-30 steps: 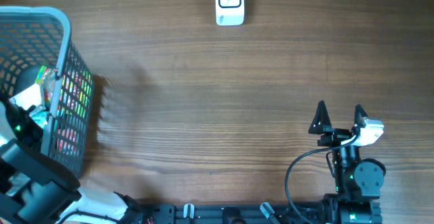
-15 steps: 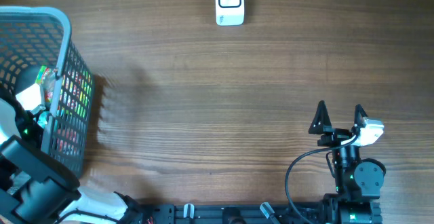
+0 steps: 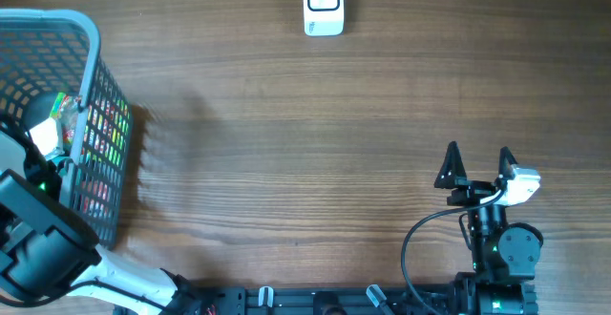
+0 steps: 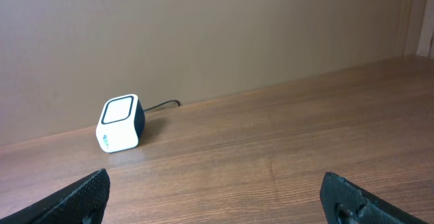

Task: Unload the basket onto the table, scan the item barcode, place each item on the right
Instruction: 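Reach the left gripper into the basket and grasp the green-lidded jar, then carry the green-lidded jar with the left gripper and set it on the table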

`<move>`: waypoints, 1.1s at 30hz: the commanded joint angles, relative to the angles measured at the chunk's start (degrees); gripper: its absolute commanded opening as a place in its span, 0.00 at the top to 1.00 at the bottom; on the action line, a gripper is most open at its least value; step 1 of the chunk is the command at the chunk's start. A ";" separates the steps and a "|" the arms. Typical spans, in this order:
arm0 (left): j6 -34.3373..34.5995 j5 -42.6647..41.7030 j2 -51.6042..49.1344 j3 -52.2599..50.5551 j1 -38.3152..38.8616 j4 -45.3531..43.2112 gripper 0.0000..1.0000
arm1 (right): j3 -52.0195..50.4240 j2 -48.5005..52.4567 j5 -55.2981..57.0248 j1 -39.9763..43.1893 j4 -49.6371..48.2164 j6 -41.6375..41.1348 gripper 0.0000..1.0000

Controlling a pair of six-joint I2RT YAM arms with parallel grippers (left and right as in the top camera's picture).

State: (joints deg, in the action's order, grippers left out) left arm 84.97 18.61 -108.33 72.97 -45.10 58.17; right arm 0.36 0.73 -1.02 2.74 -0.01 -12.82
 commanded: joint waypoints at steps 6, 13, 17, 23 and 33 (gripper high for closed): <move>-21.70 -17.22 4.70 10.95 0.00 1.38 0.40 | -0.07 -0.31 0.76 0.35 -0.31 -0.83 0.00; -24.81 -35.71 18.62 15.96 0.02 1.33 0.39 | -0.07 -0.31 0.76 0.33 -0.31 -0.83 0.00; -25.81 -36.92 30.84 15.98 1.29 1.14 0.37 | -0.07 -0.31 0.76 0.33 -0.31 -0.83 0.00; -26.08 -37.03 43.91 15.98 15.04 -0.92 0.37 | -0.07 -0.31 0.76 0.33 -0.31 -0.83 0.00; -26.08 -23.74 36.00 15.87 56.13 4.74 0.38 | -0.07 -0.31 0.76 0.35 -0.31 -0.81 0.00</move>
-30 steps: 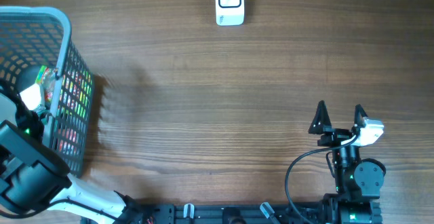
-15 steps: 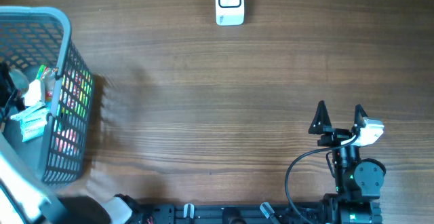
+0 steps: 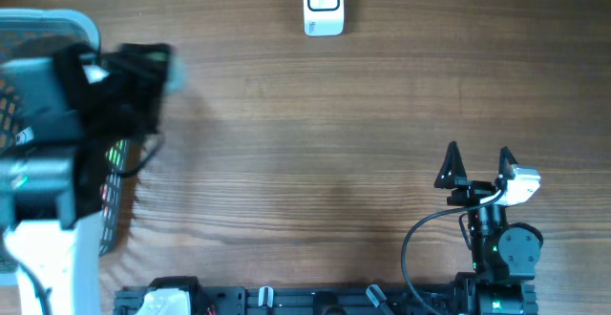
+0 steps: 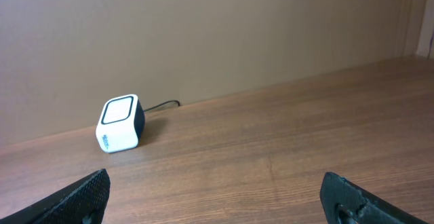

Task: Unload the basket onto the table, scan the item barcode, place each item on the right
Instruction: 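Carry the green-lidded jar with the left gripper and set it on the table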

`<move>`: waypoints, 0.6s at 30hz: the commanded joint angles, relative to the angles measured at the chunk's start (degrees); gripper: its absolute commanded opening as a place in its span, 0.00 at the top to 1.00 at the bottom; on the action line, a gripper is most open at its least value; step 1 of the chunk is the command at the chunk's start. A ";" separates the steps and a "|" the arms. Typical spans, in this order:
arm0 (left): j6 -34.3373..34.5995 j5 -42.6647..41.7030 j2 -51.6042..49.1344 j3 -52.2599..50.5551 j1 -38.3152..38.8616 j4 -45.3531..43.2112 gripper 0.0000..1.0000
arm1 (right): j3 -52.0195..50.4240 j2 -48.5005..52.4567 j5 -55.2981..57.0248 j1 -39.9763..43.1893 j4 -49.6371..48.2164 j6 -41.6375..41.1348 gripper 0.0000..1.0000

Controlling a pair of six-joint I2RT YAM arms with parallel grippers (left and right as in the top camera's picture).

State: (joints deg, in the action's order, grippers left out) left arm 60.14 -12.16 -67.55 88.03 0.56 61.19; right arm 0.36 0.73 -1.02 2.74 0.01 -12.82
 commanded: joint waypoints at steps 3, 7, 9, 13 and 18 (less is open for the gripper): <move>-1.16 9.27 -12.50 0.79 21.44 3.39 0.38 | -0.07 -0.31 0.76 0.35 -0.33 -0.81 0.00; 0.17 10.67 -24.70 0.74 31.28 2.27 0.38 | -0.07 -0.31 0.76 0.35 -0.33 -0.83 0.00; 2.16 11.02 -30.95 0.70 34.73 0.87 0.37 | -0.07 -0.31 0.76 0.35 -0.33 -0.83 0.00; 8.76 15.34 -41.42 0.70 41.09 -2.73 0.38 | -0.07 -0.31 0.76 0.33 -0.33 -0.83 0.00; 24.87 20.20 -47.69 0.70 46.45 -2.93 0.37 | -0.07 -0.31 0.76 0.35 -0.33 -0.81 0.00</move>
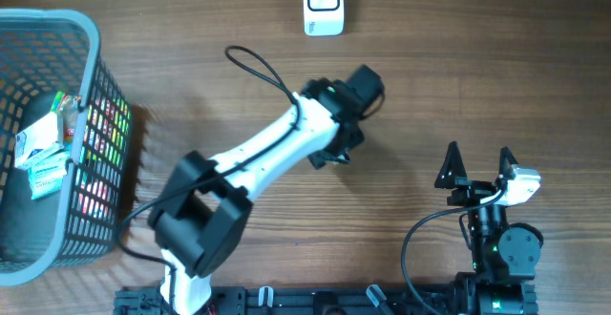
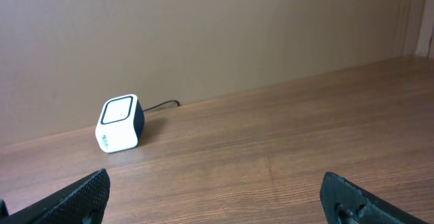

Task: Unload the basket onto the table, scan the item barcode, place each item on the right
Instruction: 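Carry the green-lidded jar with the left gripper and set it on the table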

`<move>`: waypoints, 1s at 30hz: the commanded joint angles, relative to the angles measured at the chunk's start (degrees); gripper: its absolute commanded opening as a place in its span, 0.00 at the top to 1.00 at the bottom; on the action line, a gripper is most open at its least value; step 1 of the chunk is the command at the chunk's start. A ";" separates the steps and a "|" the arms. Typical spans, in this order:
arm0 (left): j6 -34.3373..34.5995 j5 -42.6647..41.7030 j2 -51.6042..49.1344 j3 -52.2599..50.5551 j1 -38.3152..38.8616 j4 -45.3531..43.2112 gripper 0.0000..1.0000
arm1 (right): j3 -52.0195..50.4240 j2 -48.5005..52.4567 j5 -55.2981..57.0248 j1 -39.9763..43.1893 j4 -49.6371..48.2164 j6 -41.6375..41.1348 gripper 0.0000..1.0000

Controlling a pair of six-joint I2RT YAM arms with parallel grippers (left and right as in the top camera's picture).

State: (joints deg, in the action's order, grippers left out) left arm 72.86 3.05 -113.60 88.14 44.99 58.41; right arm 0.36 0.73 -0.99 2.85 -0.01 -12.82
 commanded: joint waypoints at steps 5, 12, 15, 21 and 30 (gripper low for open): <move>30.75 7.34 -2.05 0.59 3.13 -0.15 0.37 | -0.07 -0.31 0.74 0.24 -0.31 -0.83 0.00; 50.90 4.09 -7.02 0.57 2.99 -0.17 0.34 | -0.07 -0.31 0.74 0.24 -0.31 -0.83 0.00; 51.04 4.11 -8.81 0.57 2.16 -0.04 0.33 | -0.07 -0.31 0.74 0.24 -0.31 -0.81 0.00; 42.07 2.10 -8.07 1.42 -0.39 0.00 0.00 | -0.07 -0.31 0.74 0.22 -0.31 -0.83 0.00; 24.81 5.20 10.23 14.43 -0.55 8.98 0.00 | -0.07 -0.31 0.74 0.24 -0.31 -0.83 0.00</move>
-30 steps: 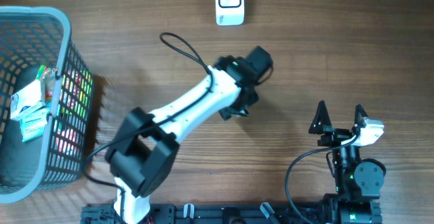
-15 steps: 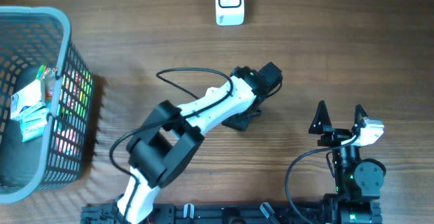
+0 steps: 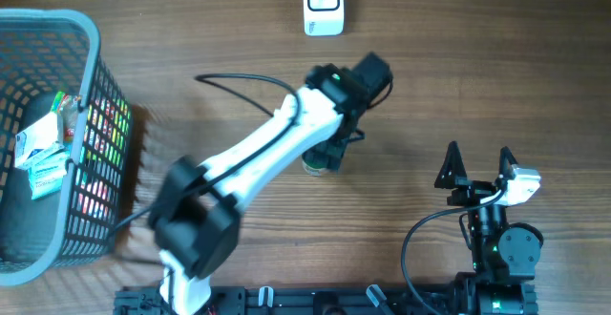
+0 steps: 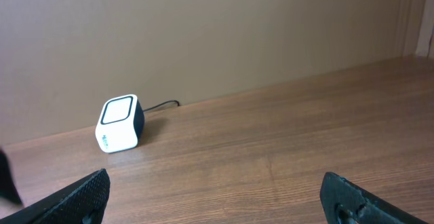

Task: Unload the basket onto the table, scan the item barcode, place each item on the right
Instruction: 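Carry the green-lidded jar with the left gripper and set it on the table, then reach the left gripper into the basket and grasp the red snack pack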

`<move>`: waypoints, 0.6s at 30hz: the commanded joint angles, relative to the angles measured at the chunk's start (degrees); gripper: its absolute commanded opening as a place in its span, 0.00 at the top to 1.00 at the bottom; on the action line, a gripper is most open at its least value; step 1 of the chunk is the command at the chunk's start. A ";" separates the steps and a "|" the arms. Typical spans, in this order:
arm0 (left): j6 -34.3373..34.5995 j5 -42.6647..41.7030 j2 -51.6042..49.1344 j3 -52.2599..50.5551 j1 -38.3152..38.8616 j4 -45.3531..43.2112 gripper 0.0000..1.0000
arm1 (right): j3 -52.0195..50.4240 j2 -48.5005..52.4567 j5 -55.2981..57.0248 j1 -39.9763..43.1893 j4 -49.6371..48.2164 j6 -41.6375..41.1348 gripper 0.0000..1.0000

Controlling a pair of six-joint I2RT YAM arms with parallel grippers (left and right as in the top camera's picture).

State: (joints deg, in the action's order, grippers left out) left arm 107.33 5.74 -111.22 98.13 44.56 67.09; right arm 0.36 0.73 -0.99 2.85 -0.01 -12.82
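Observation:
The white scanner (image 3: 323, 3) stands at the far edge of the table and faces the near side; the right wrist view also shows the scanner (image 4: 121, 123). My left arm reaches across to mid-table, where my left gripper (image 3: 326, 156) points down over a small pale green item (image 3: 314, 168) on the wood. The arm hides how the fingers stand. My right gripper (image 3: 477, 167) rests near the front right, open and holding nothing. Its fingertips (image 4: 85, 195) frame bare wood.
A grey mesh basket (image 3: 91, 29) stands at the left edge. It holds white packets (image 3: 33, 148) and a colourful pack (image 3: 105, 134). The scanner's cable runs off the far edge. A dark shape (image 4: 4, 176) shows at the left border of the right wrist view.
The left arm has stayed at mid-table with its elbow shifted. A small pale item now shows at its gripper's tip. A dark shape has come into the right wrist view's left edge.
The left arm was first down by the basket at the left, then blurred above the basket's near corner. A second ago it reached across to mid-table. Now a small item lies under its tip. The right arm has not moved.

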 commanded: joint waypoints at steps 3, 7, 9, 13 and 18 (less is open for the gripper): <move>-20.15 15.50 17.46 8.04 -3.13 7.13 0.00 | -0.07 -0.31 0.74 0.22 -0.31 -0.83 0.00; -25.09 22.64 30.69 8.61 -18.60 13.29 0.00 | -0.07 -0.31 0.74 0.24 -0.31 -0.81 0.01; -30.80 22.18 34.99 8.61 -29.11 12.98 0.00 | -0.07 -0.31 0.74 0.22 -0.31 -0.83 0.00; -38.18 21.88 38.14 8.61 -50.07 13.46 0.00 | -0.07 -0.31 0.74 0.24 -0.31 -0.83 0.00; -41.33 14.32 32.94 8.59 -74.07 20.52 0.00 | -0.07 -0.31 0.74 0.24 -0.31 -0.81 0.01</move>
State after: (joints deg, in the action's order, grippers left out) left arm 69.84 24.25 -74.59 106.48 -20.71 84.09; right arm 0.36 0.73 -0.99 2.85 -0.01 -12.82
